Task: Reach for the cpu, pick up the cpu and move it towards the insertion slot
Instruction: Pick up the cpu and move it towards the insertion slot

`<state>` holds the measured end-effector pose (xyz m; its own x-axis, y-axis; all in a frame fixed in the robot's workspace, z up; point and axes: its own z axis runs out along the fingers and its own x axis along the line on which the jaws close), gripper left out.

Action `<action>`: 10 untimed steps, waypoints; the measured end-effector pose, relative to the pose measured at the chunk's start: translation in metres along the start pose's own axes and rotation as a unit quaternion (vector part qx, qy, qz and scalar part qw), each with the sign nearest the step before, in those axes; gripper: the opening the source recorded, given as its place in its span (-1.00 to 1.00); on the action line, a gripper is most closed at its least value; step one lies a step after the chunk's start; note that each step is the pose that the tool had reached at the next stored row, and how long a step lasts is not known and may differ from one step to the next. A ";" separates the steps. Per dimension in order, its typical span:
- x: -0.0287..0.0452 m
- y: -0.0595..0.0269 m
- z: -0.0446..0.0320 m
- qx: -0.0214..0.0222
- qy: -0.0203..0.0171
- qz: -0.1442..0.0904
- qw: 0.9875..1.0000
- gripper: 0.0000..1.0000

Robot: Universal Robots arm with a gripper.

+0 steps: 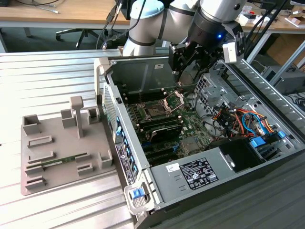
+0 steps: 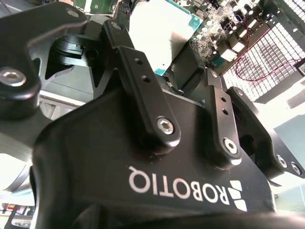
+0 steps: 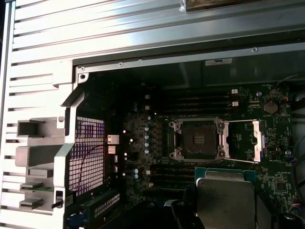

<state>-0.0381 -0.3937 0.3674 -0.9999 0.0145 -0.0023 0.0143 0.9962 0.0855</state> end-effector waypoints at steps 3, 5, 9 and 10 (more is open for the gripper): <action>0.0000 0.0000 0.0006 0.000 0.000 0.000 1.000 0.09; 0.0000 -0.0001 0.0011 0.000 0.000 0.000 1.000 0.09; 0.0000 -0.0008 0.0091 0.000 0.000 0.000 1.000 0.09; 0.0000 -0.0008 0.0095 0.000 0.000 0.000 1.000 0.09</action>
<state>-0.0381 -0.3937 0.3579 -0.9999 0.0145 -0.0023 0.0143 0.9962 0.0855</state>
